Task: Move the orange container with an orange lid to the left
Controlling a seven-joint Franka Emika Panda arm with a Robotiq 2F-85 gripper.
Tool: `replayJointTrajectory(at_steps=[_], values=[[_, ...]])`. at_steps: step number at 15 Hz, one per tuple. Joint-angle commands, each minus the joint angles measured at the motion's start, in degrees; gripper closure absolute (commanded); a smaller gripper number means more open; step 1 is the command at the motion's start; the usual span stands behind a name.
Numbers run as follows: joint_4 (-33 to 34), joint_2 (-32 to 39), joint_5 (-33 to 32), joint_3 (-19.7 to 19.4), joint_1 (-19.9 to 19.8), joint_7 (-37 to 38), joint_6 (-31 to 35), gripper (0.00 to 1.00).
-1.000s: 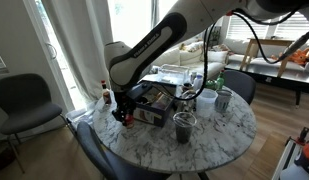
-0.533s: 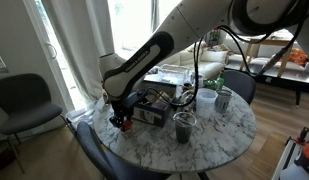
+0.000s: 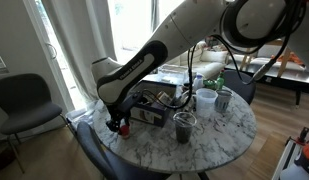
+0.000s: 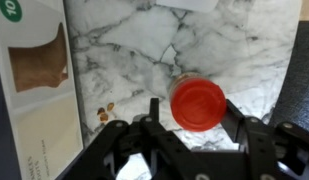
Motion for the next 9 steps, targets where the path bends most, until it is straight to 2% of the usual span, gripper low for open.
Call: replayJointTrajectory(at_steps=[1, 2, 5, 9], values=[[0.7, -1.6, -1.6, -0.3, 0.5, -2.0, -1.4, 0.05], [0.0, -2.8, -1.5, 0.0, 0.2, -2.8, -1.3, 0.00], [-3.4, -7.7, 0.9, 1.1, -1.4, -3.5, -1.8, 0.00], [-13.7, -16.7, 5.0, 2.5, -5.1, -3.8, 1.5, 0.00]])
